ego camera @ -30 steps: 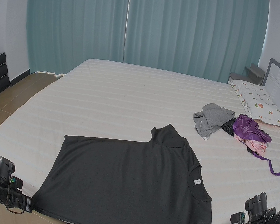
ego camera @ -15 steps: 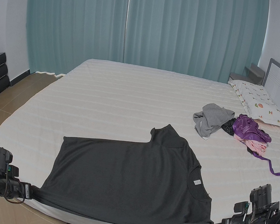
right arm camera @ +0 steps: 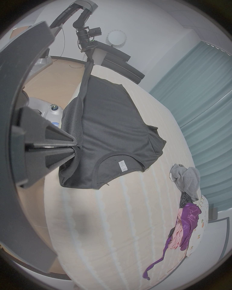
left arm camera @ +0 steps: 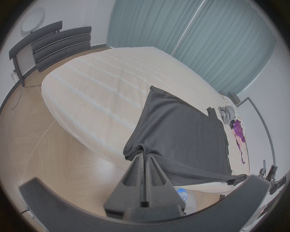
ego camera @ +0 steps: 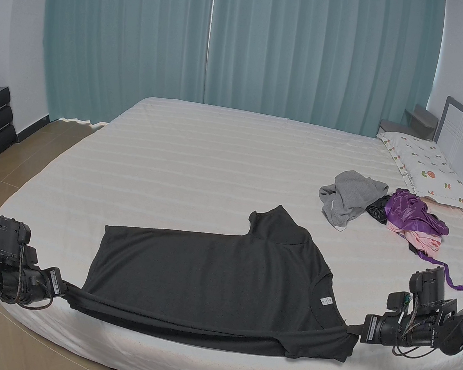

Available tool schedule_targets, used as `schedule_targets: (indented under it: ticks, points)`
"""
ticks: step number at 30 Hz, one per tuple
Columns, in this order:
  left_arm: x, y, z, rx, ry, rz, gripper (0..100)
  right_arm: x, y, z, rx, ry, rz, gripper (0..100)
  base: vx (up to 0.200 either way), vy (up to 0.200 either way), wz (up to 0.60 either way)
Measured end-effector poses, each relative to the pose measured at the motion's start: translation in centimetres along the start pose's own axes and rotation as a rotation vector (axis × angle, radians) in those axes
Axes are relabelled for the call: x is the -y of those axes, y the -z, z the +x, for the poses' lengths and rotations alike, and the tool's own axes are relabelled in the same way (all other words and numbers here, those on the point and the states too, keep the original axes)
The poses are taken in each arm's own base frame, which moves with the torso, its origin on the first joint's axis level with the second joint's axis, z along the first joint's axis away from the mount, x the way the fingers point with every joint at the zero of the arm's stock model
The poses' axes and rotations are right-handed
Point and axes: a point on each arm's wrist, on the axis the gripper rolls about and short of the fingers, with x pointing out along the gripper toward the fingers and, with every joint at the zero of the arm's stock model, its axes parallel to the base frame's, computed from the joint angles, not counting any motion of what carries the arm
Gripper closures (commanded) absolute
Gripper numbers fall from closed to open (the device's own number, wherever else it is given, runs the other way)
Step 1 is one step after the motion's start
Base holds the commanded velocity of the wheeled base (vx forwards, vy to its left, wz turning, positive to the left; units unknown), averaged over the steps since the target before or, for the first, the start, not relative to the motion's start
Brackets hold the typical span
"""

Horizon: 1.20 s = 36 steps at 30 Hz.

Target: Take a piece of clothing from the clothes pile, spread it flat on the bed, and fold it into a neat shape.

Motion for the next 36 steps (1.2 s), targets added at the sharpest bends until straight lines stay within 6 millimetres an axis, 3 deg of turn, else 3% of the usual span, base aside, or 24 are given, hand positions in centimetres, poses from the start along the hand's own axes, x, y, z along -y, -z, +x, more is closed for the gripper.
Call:
schedule_targets:
  ticks: [7, 26, 36]
  points:
    - [0.2, -0.3, 0.2, 0.009, -0.004, 0.005, 100, 0.1, -0.7, 0.4, 0.010, 0.002, 0.004, 100, 0.000, 0.000, 0.00]
    - [-0.2, 0.3, -1.4, -0.019, -0.058, 0.075, 100, 0.1, 0.4, 0.0, -0.010, 0.001, 0.005, 100, 0.000, 0.000, 0.00]
    - [-0.3, -0.8, 0.5, -0.036, -0.062, 0.047, 100, 0.1, -1.1, 1.4, 0.002, -0.006, 0.008, 100, 0.000, 0.000, 0.00]
